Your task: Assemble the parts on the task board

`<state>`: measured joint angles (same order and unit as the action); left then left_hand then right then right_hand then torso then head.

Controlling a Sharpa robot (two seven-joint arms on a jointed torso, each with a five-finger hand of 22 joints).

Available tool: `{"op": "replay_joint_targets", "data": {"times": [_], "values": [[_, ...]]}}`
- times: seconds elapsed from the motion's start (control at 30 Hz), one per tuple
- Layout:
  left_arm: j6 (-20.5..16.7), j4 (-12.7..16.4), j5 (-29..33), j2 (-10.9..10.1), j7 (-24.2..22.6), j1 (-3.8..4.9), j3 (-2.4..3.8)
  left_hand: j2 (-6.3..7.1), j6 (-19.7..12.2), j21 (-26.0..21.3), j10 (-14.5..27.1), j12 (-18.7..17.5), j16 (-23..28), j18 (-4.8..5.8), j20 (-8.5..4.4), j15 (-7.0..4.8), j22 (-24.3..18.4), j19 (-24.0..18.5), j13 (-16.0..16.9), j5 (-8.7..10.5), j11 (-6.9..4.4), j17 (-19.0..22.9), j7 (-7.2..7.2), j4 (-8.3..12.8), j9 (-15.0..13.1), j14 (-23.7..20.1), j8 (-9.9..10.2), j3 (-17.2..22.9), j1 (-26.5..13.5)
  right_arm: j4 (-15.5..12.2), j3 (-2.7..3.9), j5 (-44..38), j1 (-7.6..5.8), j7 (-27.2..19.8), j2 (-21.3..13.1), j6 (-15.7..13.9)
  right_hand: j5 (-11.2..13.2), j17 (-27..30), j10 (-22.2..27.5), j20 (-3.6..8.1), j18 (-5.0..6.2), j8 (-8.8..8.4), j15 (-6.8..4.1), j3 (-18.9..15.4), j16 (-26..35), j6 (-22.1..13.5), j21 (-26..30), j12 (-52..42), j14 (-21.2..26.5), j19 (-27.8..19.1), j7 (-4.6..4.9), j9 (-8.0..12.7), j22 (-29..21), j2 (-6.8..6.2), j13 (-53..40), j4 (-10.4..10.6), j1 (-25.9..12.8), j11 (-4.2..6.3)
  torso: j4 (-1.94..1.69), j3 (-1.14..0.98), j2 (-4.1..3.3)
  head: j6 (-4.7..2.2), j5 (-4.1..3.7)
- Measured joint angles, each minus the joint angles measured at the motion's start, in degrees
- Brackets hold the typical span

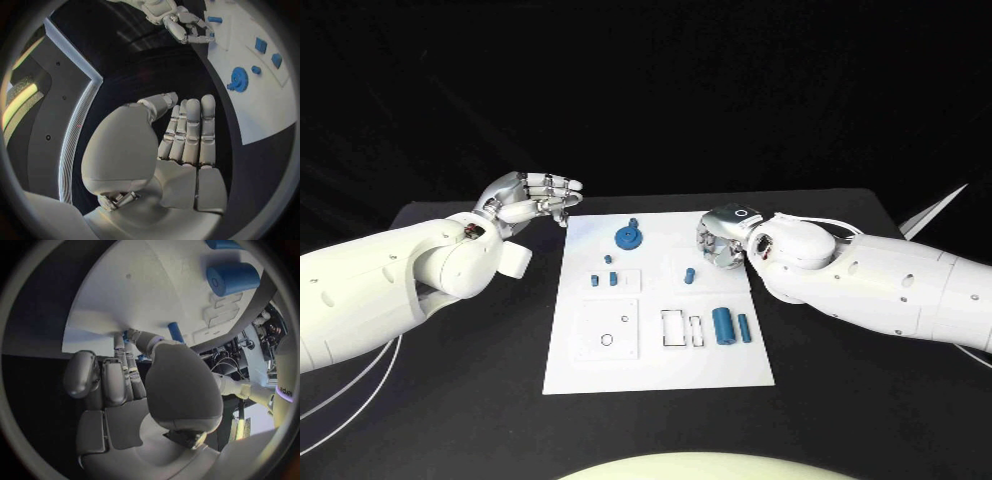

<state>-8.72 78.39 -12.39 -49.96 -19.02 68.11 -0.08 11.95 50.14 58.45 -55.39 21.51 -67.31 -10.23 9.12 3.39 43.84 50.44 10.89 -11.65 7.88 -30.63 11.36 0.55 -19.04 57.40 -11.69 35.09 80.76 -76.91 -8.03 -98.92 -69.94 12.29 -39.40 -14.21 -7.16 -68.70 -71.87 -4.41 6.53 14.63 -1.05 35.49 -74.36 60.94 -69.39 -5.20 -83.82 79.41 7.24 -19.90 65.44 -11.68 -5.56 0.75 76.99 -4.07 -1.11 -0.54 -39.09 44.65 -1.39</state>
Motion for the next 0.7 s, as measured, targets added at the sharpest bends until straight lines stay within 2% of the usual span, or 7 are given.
{"op": "replay_joint_targets", "data": {"times": [0.07, 0.3, 0.37, 0.43, 0.7], "values": [[0.00, 0.02, -0.08, -0.02, 0.06, 0.00, 0.00, -0.46, 0.00, 0.00, 0.01, 0.00, 0.00, 0.00, 0.00, 0.00, -0.03, 0.00, 0.00, 0.00, -0.01, 0.01, 0.00, 0.00, 0.00, 0.00, -0.60, 0.00, 0.46, -0.21, -0.06, -0.48, 0.13, 0.29, -0.08, -0.52, 0.00, 0.00, -0.05, 0.03, -0.01, 0.00, 0.00, -0.02, 0.00, 0.00, -0.65, 0.00, 0.00, 0.03, 0.00, 0.00, 0.51, 0.00, -0.04, -0.02, 0.00, 0.04, 0.02, 0.00, 0.00, 0.01, 0.03], [0.00, 0.05, -0.23, -0.06, 0.14, 0.00, 0.00, -0.46, 0.00, 0.00, 0.02, 0.00, 0.00, 0.00, 0.00, 0.00, -0.29, 0.00, 0.00, 0.00, -0.01, 0.02, 0.00, 0.00, 0.00, 0.00, -0.64, 0.00, 0.46, -0.90, -0.49, -1.45, 0.76, 0.94, -0.64, -3.97, 0.00, 0.00, -0.11, 0.22, -0.10, 0.00, -0.01, 0.33, 0.00, 0.01, -1.32, 0.01, 0.00, 0.26, -0.01, -0.03, 1.37, 0.00, -0.38, -0.47, 0.00, -0.03, -0.01, 0.00, 0.01, -0.05, 0.04], [-0.02, 0.05, -0.25, -0.07, 0.14, 0.00, 0.00, -0.46, 0.00, 0.00, 0.02, 0.00, 0.00, 0.00, 0.00, 0.00, -0.29, 0.00, 0.00, 0.00, 0.00, 0.03, 0.00, 0.00, 0.00, 0.00, -0.64, 0.00, 0.46, -1.17, -0.59, -1.57, 0.92, 1.06, -0.88, -4.84, 0.00, 0.00, -0.13, 0.13, -0.86, 0.00, -0.01, 0.34, 0.00, 0.01, -1.99, 0.55, 0.00, 0.73, -0.01, -0.03, 1.86, 0.00, -0.14, -0.48, 0.00, -0.05, -0.01, 0.00, 0.03, -0.07, 0.04], [-0.06, 0.05, -0.26, -0.09, 0.14, 0.00, 0.00, -0.46, 0.00, 0.00, 0.02, 0.00, 0.00, 0.00, 0.00, 0.00, -0.29, 0.00, 0.00, 0.00, -0.01, 0.03, 0.00, 0.00, 0.00, -0.01, -0.64, 0.00, 0.46, -1.62, -0.67, -1.65, 1.06, 1.14, -1.27, -5.79, 0.00, 0.00, -0.14, 0.13, -0.86, 0.01, -0.01, 0.66, 0.00, 0.01, -1.98, 1.06, 0.00, 0.75, -0.01, -0.03, 2.16, 0.00, 0.51, -0.80, 0.00, -0.05, -0.02, -0.01, 0.06, -0.08, 0.07], [-0.22, 0.03, -0.27, -0.16, 0.14, 0.00, 0.00, -0.46, 0.00, -0.01, 0.03, 0.00, 0.00, 0.00, 0.00, 0.00, -0.29, 0.00, 0.00, 0.00, 0.00, 0.04, 0.00, 0.00, 0.00, -0.01, -0.64, 0.00, 0.46, -4.18, -0.39, -1.37, 0.66, 1.00, -3.45, -9.17, 0.00, 0.00, -0.14, 0.23, -0.86, 0.01, -0.01, 0.81, -0.37, 0.18, -1.99, 1.19, 0.00, 0.85, -0.18, -0.34, 2.44, 0.00, 0.51, -0.95, 0.00, -0.06, 0.04, 0.07, 0.09, -0.22, 0.21]]}}
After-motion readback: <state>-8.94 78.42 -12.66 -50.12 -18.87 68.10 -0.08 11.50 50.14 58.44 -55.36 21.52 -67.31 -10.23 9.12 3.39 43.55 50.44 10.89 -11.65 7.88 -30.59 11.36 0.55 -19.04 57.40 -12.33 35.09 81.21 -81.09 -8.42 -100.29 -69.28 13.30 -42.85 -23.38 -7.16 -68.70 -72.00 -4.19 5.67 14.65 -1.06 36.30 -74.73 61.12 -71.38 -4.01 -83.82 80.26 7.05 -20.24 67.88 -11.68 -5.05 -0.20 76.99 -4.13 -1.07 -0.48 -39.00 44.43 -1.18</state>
